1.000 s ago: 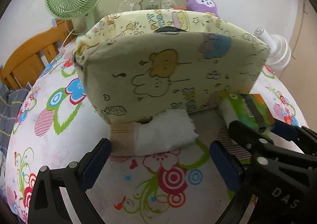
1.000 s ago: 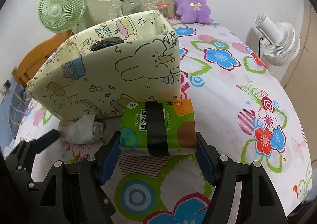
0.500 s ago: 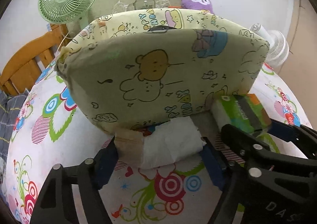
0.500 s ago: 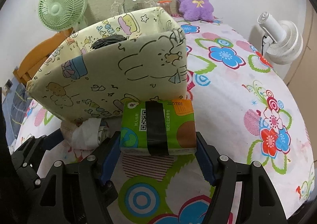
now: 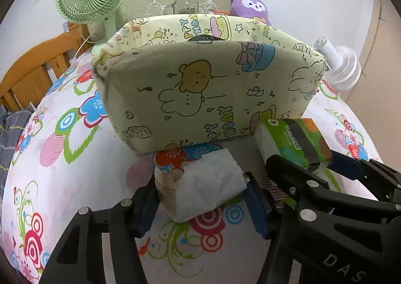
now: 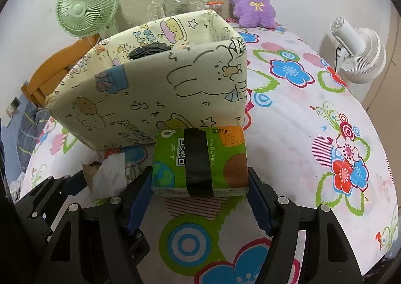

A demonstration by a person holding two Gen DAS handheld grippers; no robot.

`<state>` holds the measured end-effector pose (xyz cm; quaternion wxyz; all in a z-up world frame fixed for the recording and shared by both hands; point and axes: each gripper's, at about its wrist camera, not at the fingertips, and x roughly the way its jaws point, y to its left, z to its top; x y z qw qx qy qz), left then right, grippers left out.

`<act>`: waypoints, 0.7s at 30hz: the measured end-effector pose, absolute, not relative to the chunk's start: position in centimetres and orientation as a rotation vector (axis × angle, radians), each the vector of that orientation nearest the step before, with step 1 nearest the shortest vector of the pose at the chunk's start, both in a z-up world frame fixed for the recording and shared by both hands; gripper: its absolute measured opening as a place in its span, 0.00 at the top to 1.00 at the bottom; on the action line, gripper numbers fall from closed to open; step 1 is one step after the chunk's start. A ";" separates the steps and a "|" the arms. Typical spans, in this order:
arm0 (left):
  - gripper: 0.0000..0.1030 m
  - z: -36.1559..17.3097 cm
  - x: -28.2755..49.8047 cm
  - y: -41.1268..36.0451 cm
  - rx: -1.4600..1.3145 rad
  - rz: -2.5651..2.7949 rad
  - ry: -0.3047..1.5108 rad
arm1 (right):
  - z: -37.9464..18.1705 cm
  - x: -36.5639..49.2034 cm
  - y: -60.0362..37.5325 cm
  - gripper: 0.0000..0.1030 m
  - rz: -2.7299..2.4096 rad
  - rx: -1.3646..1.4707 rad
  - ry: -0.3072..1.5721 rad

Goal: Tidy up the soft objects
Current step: 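Lift the white bundle and green tissue pack up over the box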

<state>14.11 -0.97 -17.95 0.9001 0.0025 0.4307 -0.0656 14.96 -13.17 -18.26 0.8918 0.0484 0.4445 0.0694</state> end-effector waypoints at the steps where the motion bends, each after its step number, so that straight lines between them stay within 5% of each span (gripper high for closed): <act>1: 0.38 -17.8 13.9 -0.9 0.003 -0.134 0.889 | -18.1 14.8 -13.1 0.29 0.146 0.097 0.918; 21: 0.38 -12.1 9.0 -1.3 -0.007 -0.119 0.750 | -12.8 10.5 -13.1 0.29 0.167 0.079 0.777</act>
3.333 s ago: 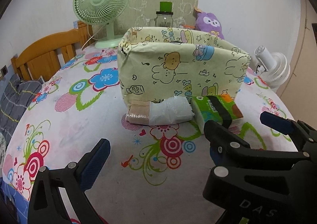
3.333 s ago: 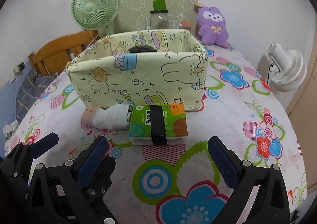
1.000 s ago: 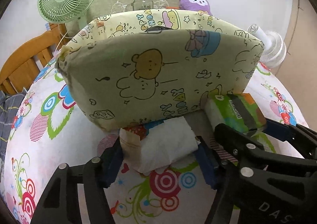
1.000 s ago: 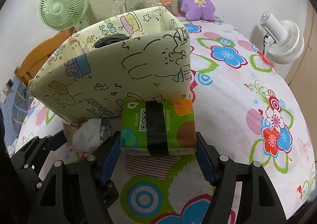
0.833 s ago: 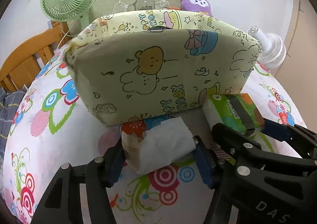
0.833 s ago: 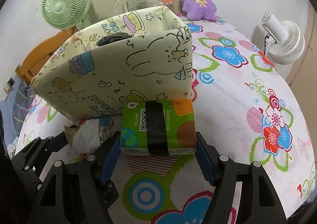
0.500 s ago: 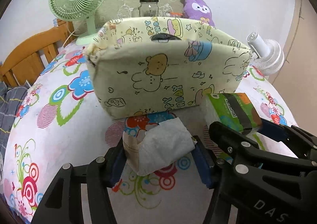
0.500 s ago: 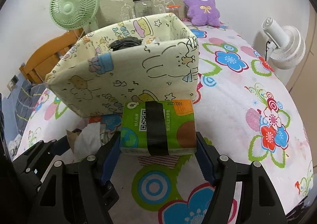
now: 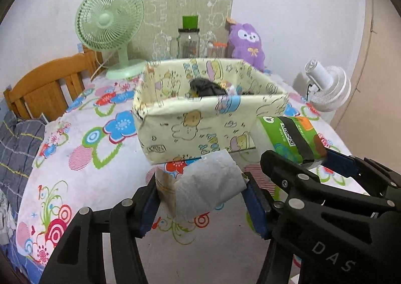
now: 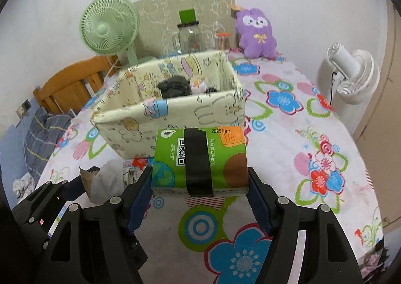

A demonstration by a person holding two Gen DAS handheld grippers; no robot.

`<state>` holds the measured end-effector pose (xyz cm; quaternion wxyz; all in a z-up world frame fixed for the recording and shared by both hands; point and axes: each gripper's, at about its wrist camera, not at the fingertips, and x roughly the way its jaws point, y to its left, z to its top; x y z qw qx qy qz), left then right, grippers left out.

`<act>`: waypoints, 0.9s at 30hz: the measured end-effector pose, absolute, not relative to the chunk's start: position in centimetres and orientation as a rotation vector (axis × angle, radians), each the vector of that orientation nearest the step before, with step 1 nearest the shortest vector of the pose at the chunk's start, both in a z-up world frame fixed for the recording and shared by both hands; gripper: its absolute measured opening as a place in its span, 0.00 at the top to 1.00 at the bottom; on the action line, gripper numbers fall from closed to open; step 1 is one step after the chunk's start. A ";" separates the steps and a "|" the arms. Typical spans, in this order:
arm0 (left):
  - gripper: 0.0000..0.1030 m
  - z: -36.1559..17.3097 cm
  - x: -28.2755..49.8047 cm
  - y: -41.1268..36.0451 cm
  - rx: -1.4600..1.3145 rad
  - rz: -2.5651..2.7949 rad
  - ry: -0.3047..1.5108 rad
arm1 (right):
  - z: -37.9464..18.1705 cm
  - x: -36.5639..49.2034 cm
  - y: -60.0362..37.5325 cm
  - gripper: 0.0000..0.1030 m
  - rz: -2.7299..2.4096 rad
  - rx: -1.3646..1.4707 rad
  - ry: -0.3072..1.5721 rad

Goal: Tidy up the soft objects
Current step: 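Lift the white bundle and green tissue pack up over the box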

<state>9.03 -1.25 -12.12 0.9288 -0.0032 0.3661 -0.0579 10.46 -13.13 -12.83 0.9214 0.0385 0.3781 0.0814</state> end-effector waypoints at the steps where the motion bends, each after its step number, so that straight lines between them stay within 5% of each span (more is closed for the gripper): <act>1: 0.38 -11.9 8.9 -1.2 -0.006 -0.118 0.744 | -12.4 10.2 -13.2 0.29 0.167 0.077 0.767; 27: 0.38 -5.1 6.3 -1.9 0.009 -0.119 0.604 | -5.2 7.1 -13.8 0.29 0.163 0.072 0.609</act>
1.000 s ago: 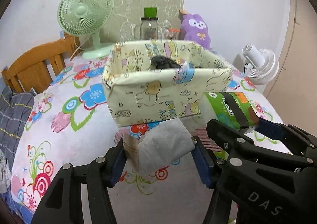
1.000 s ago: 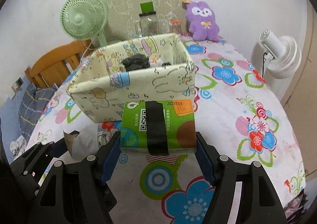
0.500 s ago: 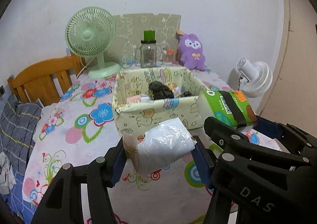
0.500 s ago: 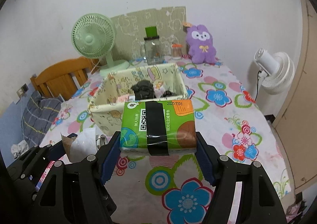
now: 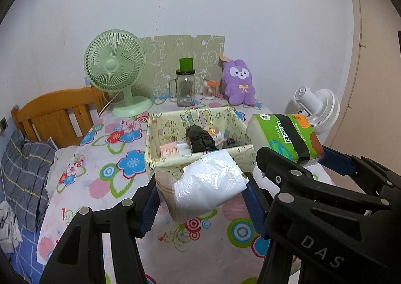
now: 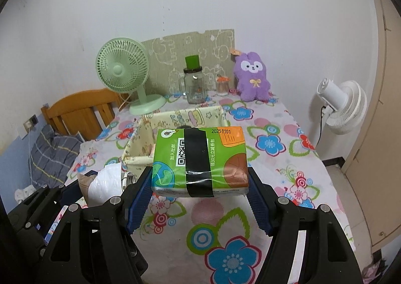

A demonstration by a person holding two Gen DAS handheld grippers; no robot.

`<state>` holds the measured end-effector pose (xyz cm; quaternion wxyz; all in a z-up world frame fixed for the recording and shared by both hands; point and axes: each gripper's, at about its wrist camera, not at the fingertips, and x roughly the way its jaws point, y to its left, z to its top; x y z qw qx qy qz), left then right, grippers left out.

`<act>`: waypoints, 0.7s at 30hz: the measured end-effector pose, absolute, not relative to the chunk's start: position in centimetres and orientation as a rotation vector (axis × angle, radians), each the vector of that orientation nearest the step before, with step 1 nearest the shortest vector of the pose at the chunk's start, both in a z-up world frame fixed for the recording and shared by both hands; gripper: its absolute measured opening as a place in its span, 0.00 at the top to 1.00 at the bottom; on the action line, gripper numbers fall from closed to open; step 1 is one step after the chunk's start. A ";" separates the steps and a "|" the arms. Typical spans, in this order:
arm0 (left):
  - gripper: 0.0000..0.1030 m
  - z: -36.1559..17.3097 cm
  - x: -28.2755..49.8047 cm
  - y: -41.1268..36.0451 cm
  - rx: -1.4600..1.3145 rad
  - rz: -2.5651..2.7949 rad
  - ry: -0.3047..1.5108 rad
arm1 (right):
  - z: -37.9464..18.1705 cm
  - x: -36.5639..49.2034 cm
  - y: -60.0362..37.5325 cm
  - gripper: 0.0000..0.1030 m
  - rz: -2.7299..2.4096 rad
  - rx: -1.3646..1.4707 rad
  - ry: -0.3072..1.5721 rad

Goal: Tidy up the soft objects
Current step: 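Lift the white bundle and green tissue pack up over the box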

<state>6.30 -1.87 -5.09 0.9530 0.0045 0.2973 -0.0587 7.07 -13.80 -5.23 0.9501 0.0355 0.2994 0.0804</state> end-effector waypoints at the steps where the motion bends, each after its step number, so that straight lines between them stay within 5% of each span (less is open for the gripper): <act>1: 0.38 -5.0 6.4 -1.9 0.008 -0.119 0.601 | -5.0 7.2 -13.8 0.29 0.165 0.070 0.605; 21: 0.38 -3.7 11.3 -1.5 0.003 -0.098 0.563 | -3.3 12.4 -13.2 0.29 0.180 0.066 0.562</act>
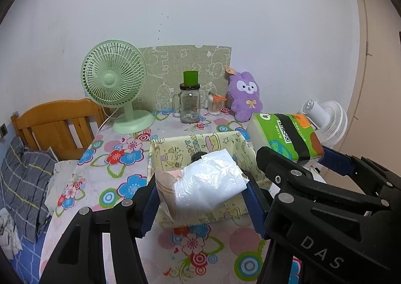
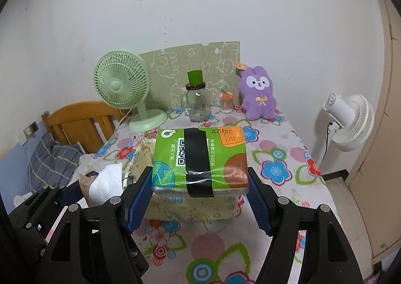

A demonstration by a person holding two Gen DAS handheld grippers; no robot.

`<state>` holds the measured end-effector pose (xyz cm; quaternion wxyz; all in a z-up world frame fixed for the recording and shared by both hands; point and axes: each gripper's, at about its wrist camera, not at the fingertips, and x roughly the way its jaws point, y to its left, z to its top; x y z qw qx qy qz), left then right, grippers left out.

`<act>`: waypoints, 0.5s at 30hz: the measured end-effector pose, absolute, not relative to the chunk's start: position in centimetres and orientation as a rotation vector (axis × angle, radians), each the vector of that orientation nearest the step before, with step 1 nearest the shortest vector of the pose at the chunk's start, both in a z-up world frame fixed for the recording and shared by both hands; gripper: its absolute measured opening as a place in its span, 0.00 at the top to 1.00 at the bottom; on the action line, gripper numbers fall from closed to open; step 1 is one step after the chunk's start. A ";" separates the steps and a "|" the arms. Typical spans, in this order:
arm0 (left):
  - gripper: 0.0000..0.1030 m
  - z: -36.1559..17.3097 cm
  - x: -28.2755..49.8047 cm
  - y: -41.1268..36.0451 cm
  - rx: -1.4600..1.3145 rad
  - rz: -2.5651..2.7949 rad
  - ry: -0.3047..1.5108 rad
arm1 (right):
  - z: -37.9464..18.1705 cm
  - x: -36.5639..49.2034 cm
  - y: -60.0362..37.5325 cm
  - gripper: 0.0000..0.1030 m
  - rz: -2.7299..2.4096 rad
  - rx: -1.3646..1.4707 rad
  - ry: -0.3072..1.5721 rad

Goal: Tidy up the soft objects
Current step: 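Lift the white bundle and green tissue pack up over the box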

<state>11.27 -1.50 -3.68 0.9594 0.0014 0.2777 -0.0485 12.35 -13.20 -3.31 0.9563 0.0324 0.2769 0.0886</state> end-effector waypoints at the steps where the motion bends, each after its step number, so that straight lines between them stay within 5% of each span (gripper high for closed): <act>1: 0.38 -3.7 11.6 -1.5 0.003 -0.097 0.563 | -3.3 12.6 -13.2 0.29 0.181 0.065 0.561; 15: 0.38 -4.3 16.0 -1.8 -0.020 -0.109 0.571 | -3.7 17.3 -13.0 0.29 0.208 0.058 0.555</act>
